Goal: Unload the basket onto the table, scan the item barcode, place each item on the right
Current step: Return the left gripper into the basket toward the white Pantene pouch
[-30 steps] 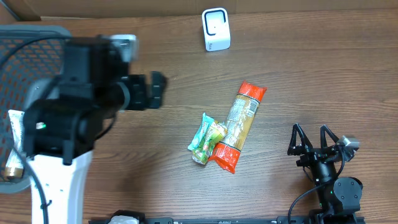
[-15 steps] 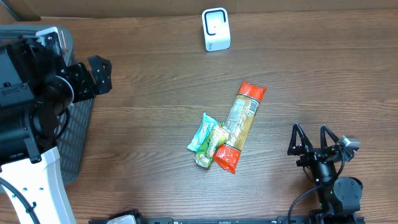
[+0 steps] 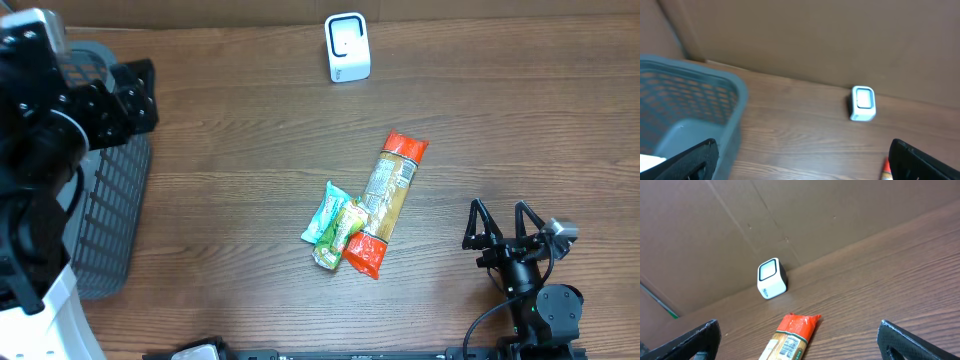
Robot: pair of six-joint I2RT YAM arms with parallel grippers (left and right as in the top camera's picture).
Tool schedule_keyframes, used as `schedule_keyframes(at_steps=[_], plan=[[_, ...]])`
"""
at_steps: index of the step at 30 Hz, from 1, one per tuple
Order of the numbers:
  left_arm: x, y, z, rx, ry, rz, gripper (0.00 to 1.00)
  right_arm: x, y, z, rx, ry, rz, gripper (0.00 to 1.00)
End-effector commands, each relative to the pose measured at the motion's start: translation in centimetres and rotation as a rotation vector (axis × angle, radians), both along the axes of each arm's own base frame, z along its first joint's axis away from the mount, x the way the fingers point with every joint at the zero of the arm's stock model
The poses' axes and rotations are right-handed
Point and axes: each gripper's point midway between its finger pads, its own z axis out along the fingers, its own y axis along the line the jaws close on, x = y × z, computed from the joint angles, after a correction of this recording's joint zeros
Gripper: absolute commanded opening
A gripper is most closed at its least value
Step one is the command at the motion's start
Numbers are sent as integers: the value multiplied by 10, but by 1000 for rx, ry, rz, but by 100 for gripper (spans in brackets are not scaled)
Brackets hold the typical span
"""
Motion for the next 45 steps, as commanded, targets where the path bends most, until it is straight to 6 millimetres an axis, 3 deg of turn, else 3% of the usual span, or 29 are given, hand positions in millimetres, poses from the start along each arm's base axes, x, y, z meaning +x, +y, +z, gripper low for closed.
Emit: schedule_keyframes(at_steps=[1, 12, 18, 23, 30, 35, 45], plan=[[5, 28, 2, 48, 40, 137, 100, 0, 1, -1, 0, -8, 6, 100], [-2, 83, -22, 104, 161, 459, 100, 0, 1, -1, 0, -8, 6, 100], [-16, 115, -33, 84, 209, 577, 100, 0, 1, -1, 0, -8, 6, 100], [-9, 132, -52, 82, 259, 580, 100, 0, 1, -1, 0, -8, 6, 100], [2, 161, -102, 115, 398, 589, 100, 0, 1, -1, 0, -8, 6, 100], [-10, 197, -141, 75, 497, 663, 100, 0, 1, -1, 0, -8, 6, 100], [8, 226, -207, -31, 552, 374, 98, 0, 1, -1, 0, -8, 6, 100]])
